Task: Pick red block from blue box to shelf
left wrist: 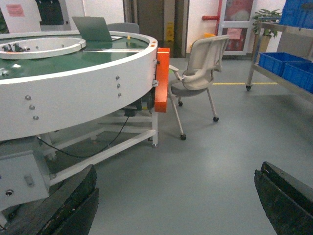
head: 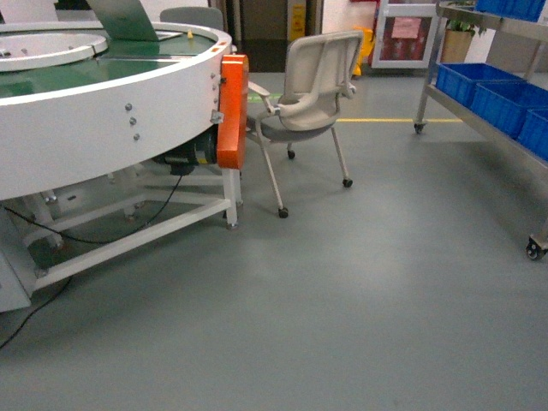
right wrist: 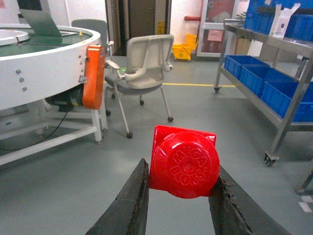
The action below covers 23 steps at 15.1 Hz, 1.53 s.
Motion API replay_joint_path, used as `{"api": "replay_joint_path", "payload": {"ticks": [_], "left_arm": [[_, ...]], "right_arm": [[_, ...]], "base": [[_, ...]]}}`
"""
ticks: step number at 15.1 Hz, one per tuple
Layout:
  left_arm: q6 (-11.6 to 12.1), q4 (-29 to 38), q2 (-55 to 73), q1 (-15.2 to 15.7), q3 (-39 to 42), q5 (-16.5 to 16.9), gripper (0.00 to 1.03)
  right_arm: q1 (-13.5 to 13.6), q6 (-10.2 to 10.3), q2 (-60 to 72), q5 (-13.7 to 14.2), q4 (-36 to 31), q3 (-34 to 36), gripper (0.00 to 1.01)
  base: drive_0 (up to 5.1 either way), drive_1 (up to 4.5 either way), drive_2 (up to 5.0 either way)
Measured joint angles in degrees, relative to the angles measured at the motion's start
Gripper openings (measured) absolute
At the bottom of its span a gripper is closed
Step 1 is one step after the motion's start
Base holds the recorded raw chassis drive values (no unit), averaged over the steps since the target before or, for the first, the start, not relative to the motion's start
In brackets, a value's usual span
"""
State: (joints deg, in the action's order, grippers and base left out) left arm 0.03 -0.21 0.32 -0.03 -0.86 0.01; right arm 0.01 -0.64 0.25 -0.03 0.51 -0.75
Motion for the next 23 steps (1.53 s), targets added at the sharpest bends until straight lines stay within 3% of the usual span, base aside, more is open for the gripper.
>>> {"api": "replay_joint_path", "payload": {"ticks": [23], "left_arm": [[0.0, 0.0, 0.0, 0.0, 0.0, 0.0, 0.98]], "right_arm": [[0.0, 0.0, 0.0, 0.0, -0.3, 0.0, 0.28]], "base": [[0.0, 4.26, -4.3]]}}
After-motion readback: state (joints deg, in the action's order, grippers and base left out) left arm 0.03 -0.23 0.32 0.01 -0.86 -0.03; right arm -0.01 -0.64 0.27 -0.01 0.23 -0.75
